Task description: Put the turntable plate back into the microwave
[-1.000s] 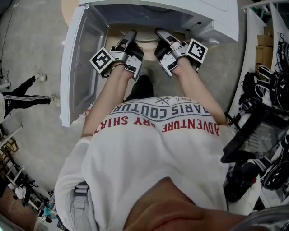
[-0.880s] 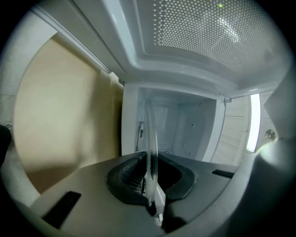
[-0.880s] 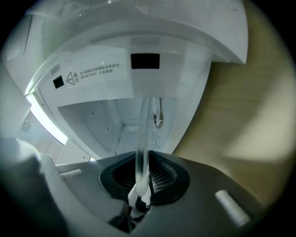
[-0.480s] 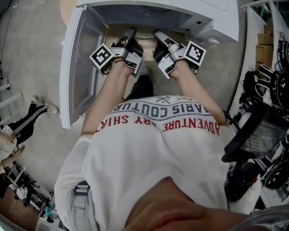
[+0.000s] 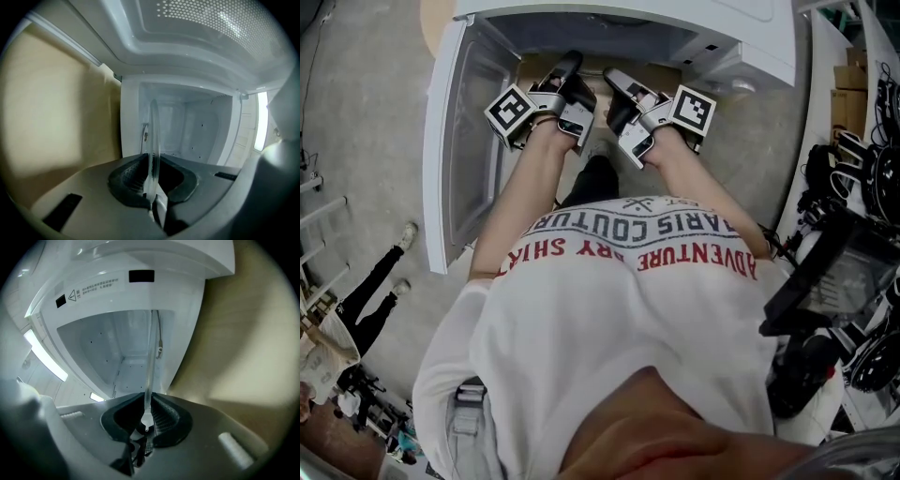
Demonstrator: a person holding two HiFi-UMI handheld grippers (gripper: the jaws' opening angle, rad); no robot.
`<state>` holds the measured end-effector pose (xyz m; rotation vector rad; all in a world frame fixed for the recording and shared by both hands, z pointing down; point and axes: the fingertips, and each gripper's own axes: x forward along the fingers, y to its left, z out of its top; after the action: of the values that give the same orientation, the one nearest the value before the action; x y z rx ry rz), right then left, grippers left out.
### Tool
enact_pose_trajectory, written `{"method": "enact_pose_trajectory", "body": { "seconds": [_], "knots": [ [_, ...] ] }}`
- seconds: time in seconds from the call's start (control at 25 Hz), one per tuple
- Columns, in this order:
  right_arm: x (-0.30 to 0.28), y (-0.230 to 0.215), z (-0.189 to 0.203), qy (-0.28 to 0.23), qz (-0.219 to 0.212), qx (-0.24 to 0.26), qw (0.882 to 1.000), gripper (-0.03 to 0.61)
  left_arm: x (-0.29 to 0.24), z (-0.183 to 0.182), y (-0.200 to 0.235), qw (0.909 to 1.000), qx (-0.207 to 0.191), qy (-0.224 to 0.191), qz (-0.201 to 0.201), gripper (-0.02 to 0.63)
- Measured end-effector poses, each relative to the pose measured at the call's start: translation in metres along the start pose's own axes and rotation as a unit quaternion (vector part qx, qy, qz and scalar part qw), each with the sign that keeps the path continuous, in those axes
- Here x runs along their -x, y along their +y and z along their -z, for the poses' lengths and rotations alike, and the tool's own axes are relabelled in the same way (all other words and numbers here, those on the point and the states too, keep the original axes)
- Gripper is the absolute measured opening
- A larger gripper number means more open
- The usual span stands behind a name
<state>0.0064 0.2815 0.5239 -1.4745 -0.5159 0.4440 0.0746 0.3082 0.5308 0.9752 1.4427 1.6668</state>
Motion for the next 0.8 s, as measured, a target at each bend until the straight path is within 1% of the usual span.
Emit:
{"method": "enact_pose_trajectory", "body": {
  "seconds": [0.08,0.24,0.4,0.6,0.8],
  "knots": [
    [0.0,0.0,-0.001,-0.001,-0.005,-0.003,1.0,0.029,-0.001,0.001,0.0,0.9999,0.011,0.003,0.006,0.025],
    [-0.001,-0.005,-0.005,-0.012,-0.012,-0.012,1.0,0.031,-0.003,0.0,-0.001,0.9996,0.017,0.002,0.022,0.026],
    [-0.004,0.002,-0.012,-0.023,-0.016,-0.01,1.0,0.037,-0.003,0.004,-0.009,0.9996,0.013,0.002,0.026,0.026],
    [-0.009,0.001,-0.017,-0.019,-0.019,-0.009,1.0,0.038,-0.003,0.002,-0.008,0.9997,0.002,0.001,0.026,0.031],
    [-0.012,-0.004,-0.017,-0.018,-0.014,-0.014,1.0,0.037,0.004,0.002,-0.005,0.9996,-0.002,-0.002,0.027,0.033]
  ]
}}
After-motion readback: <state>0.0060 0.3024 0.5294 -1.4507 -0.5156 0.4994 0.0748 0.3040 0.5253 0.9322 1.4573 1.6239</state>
